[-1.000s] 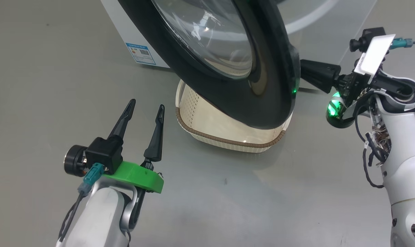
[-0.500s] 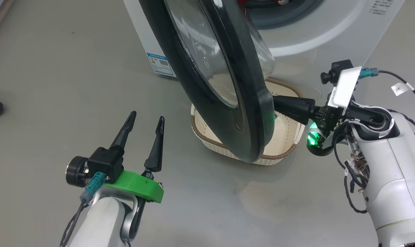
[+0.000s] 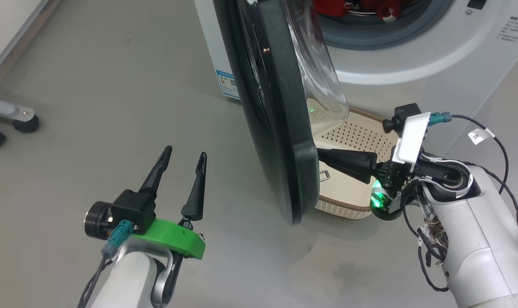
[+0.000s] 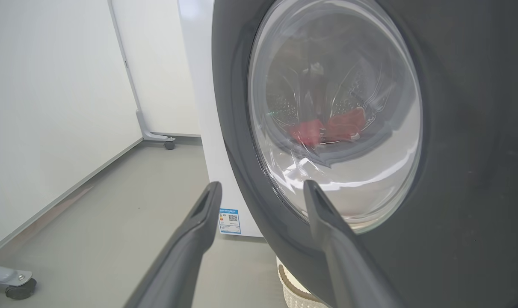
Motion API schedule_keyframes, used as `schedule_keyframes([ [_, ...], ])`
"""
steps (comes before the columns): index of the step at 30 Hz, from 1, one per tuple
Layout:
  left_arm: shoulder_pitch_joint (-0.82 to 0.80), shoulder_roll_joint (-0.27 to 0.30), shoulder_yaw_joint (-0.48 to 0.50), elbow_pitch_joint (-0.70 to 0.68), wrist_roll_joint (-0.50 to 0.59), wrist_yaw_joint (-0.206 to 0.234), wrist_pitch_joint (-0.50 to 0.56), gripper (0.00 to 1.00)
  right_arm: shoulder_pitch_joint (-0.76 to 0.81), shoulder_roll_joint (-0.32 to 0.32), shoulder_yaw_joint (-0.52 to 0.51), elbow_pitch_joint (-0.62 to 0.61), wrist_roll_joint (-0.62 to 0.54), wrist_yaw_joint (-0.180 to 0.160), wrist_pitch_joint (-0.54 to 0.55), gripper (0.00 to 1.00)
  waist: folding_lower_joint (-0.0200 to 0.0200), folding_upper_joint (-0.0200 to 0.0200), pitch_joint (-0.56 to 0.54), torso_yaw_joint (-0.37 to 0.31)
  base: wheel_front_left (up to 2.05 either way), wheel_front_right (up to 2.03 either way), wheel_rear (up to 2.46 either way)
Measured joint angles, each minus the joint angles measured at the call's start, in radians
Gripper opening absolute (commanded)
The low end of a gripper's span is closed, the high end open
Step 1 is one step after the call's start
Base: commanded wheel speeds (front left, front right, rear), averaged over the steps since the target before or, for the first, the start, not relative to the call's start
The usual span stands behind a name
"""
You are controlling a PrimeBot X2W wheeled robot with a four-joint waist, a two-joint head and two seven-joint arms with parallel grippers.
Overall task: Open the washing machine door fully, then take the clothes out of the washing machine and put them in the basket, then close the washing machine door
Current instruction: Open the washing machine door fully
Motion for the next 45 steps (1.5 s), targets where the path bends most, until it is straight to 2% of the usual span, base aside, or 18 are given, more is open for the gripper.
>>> schedule_keyframes([
  [15,0.023,0.001,0.005,0.0,-0.016,0.002,0.0,1.0,0.065,0.006,0.07,-0.027,0.034,0.0,-0.037,0.0,0.0,0.0,-0.034,0.086,0.0,0.0,0.0],
  [22,0.041,0.002,0.019,-0.005,-0.016,0.003,0.0,1.0,0.069,0.008,0.16,-0.051,0.114,0.001,-0.051,0.0,0.0,0.0,-0.041,0.096,0.0,0.0,0.0],
  [30,0.051,0.002,0.028,-0.01,-0.016,0.007,0.0,1.0,0.075,0.008,0.208,-0.058,0.136,0.001,-0.087,0.0,0.0,0.0,-0.049,0.099,0.0,0.0,0.0],
  [38,0.056,0.002,0.027,-0.012,-0.016,0.011,0.0,1.0,0.085,0.01,0.2,-0.057,0.149,0.001,-0.149,0.0,0.0,0.0,-0.06,0.096,0.0,0.0,0.0],
  [45,0.056,0.002,0.027,-0.001,-0.004,0.011,0.0,1.0,0.128,0.012,0.14,-0.055,0.151,0.003,-0.201,0.0,0.0,0.0,-0.076,0.089,0.0,0.0,0.0],
])
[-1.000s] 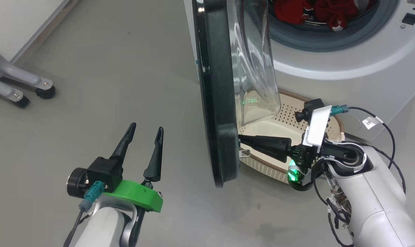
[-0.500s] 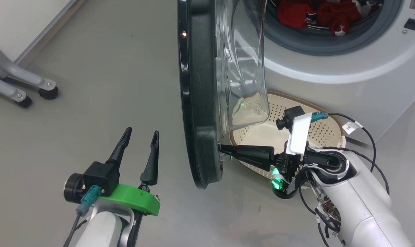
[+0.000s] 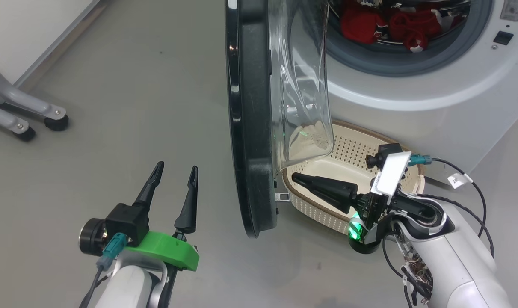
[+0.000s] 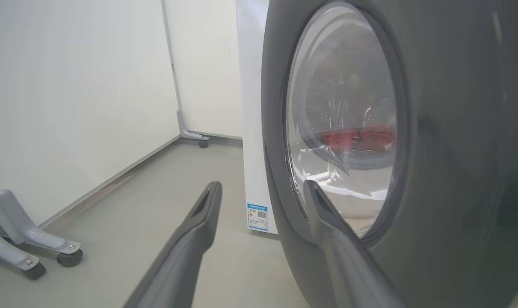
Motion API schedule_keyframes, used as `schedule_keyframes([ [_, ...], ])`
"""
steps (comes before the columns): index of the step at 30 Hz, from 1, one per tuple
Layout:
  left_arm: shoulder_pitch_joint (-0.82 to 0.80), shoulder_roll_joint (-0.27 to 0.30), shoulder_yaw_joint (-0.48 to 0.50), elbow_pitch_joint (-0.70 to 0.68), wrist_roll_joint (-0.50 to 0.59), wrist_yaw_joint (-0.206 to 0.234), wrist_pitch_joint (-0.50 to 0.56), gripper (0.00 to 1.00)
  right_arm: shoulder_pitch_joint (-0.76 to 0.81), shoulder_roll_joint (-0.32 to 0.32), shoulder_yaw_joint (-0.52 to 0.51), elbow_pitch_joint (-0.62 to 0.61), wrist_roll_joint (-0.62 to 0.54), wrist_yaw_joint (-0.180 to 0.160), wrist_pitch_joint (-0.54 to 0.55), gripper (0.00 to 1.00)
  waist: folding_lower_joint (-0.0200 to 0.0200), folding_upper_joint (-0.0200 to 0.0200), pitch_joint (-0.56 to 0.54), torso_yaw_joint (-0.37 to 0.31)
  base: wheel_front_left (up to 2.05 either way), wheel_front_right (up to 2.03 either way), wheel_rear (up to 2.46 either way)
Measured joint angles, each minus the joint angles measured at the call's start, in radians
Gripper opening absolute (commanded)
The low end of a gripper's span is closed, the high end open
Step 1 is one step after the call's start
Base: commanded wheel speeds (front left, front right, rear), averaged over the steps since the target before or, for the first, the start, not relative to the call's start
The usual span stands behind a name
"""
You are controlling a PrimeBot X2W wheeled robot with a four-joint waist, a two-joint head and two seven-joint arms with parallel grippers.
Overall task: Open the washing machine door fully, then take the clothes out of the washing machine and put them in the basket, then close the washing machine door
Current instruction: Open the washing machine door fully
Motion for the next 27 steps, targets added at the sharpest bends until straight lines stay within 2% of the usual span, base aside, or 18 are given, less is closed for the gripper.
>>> schedule_keyframes([
  [10,0.018,0.002,0.036,0.001,0.019,0.0,0.0,1.0,0.086,-0.011,-0.122,-0.063,-0.001,0.006,-0.126,0.0,0.0001,0.0,-0.013,-0.043,0.0,0.0,0.0],
  [11,0.02,0.002,0.038,0.001,0.02,0.0,0.0,1.0,0.097,-0.015,-0.135,-0.077,-0.006,0.006,-0.143,0.03,0.0001,0.0,-0.014,-0.048,0.0,0.0,0.0],
  [13,0.023,0.002,0.042,0.003,0.022,0.0,0.0,1.0,0.118,-0.022,-0.154,-0.106,-0.017,0.006,-0.169,0.36,0.0001,0.0,-0.014,-0.06,0.0,0.0,0.0],
  [14,0.023,0.002,0.042,0.003,0.022,0.0,0.0,1.0,0.118,-0.022,-0.154,-0.106,-0.017,0.006,-0.169,0.92,0.0001,0.0,-0.014,-0.06,0.0,0.0,0.0],
  [15,0.026,0.002,0.044,0.004,0.023,0.0,0.0,1.0,0.128,-0.026,-0.159,-0.119,-0.03,0.006,-0.185,1.0,0.0001,0.0,-0.014,-0.065,0.0,0.0,0.0],
  [21,0.027,0.007,0.066,0.017,0.024,0.0,0.0,1.0,0.188,-0.048,-0.182,-0.194,-0.142,0.006,-0.278,1.0,0.0001,0.0,-0.011,-0.101,0.0,0.0,0.0],
  [27,0.031,0.009,0.074,0.032,0.033,0.0,0.0,1.0,0.237,-0.093,-0.202,-0.256,-0.318,0.006,-0.423,1.0,0.0001,0.0,-0.011,-0.135,0.0,0.0,0.0],
])
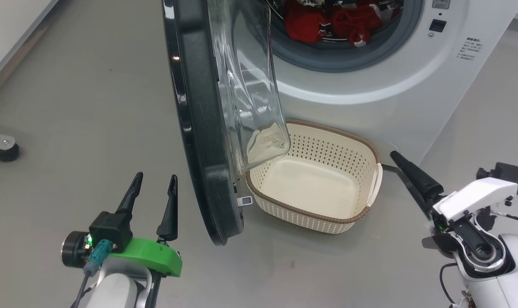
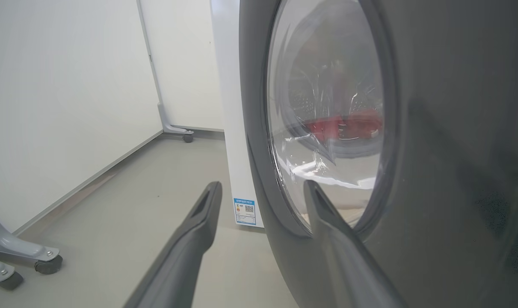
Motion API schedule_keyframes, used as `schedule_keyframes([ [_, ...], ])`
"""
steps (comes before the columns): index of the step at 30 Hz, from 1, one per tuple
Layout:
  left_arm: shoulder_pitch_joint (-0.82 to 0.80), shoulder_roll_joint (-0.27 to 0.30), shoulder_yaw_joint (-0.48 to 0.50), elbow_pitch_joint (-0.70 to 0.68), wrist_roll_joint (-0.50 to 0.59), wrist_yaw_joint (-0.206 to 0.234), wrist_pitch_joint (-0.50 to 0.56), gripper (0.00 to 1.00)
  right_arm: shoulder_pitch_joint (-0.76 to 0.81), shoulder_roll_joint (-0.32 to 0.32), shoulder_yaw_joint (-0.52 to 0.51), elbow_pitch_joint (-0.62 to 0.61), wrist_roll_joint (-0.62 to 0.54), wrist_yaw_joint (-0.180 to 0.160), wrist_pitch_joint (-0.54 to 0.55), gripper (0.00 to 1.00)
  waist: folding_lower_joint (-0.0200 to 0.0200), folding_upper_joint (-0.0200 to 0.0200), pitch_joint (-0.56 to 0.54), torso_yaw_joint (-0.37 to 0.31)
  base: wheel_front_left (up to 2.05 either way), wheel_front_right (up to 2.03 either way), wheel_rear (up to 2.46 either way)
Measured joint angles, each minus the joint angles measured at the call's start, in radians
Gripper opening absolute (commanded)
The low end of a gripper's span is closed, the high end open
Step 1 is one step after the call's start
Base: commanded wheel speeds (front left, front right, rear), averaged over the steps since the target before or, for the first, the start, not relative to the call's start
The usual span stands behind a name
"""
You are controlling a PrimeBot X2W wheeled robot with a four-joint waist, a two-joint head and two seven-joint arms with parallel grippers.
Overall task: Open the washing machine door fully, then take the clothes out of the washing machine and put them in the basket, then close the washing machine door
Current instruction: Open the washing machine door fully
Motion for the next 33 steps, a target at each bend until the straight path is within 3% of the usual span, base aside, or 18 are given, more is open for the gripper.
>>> schedule_keyframes([
  [17,0.004,0.0,0.021,0.036,0.008,-0.009,0.0,1.0,0.142,-0.167,-0.062,-0.025,-0.626,-0.004,-0.55,1.0,0.0,0.0,-0.011,-0.033,0.0,0.0,0.0],
  [18,0.004,0.0,0.025,0.038,0.008,-0.009,0.0,1.0,0.146,-0.186,-0.072,-0.027,-0.704,-0.031,-0.613,1.0,0.0,0.0,-0.013,-0.034,0.0,0.0,0.0],
  [22,0.004,0.0,0.031,0.042,0.008,-0.009,0.0,1.0,0.151,-0.211,-0.089,-0.042,-0.831,-0.093,-0.736,1.0,0.0,0.0,-0.017,-0.035,0.0,0.0,0.0],
  [28,0.004,0.0,0.036,0.049,0.011,-0.01,0.0,1.0,0.176,-0.221,-0.062,-0.079,-0.98,-0.162,-0.706,1.0,0.0,0.0,-0.024,-0.038,0.0,0.0,0.0],
  [33,0.005,0.0,0.038,0.056,0.012,-0.011,0.0,1.0,0.227,-0.192,-0.023,-0.093,-1.052,-0.196,-0.701,1.0,0.0,0.0,-0.029,-0.041,0.0,0.0,0.0],
])
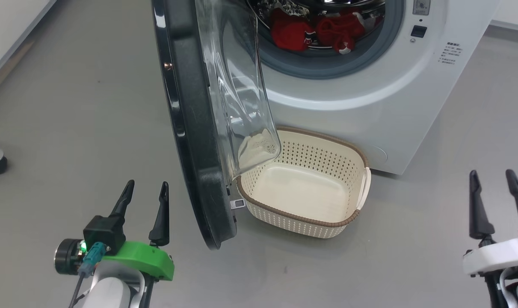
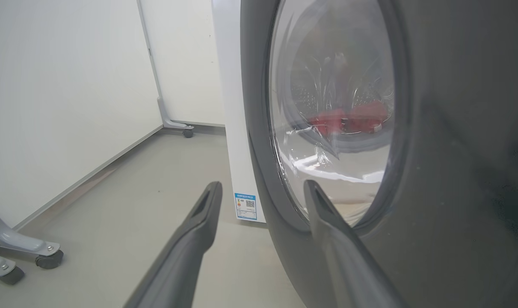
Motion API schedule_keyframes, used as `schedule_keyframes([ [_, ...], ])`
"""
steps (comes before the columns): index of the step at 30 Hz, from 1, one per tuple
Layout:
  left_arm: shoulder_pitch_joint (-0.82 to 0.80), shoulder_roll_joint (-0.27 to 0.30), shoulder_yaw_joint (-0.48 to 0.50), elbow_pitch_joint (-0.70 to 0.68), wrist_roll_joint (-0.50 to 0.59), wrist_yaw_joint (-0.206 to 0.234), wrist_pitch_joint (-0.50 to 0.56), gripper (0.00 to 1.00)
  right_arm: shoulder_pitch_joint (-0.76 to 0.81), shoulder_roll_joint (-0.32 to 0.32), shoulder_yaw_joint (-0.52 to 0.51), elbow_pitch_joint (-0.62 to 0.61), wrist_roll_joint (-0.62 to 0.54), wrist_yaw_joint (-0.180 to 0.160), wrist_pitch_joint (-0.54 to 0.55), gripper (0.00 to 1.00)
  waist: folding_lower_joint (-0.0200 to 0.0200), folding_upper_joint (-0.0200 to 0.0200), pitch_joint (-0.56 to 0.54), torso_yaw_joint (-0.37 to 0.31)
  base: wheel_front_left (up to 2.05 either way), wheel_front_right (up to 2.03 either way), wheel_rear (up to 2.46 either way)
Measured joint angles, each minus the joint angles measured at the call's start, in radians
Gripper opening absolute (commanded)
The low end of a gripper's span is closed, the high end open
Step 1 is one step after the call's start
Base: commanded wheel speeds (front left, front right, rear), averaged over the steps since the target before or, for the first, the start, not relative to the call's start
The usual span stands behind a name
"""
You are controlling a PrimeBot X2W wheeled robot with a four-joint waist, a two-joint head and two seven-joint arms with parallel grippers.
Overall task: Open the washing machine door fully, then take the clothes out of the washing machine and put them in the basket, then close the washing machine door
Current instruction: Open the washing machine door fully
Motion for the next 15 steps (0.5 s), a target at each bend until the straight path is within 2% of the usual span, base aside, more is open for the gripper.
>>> schedule_keyframes([
  [7,0.001,0.0,0.009,0.005,0.005,-0.007,0.0,1.0,0.051,0.081,0.012,-0.042,-0.049,-0.012,0.005,1.0,0.0,0.0,-0.006,-0.005,0.0,0.0,0.0],
  [15,0.002,0.0,0.018,0.013,0.006,-0.008,0.0,1.0,0.114,0.139,0.042,-0.054,-0.094,-0.016,0.005,1.0,0.0,0.0,-0.014,-0.013,0.0,0.0,0.0],
])
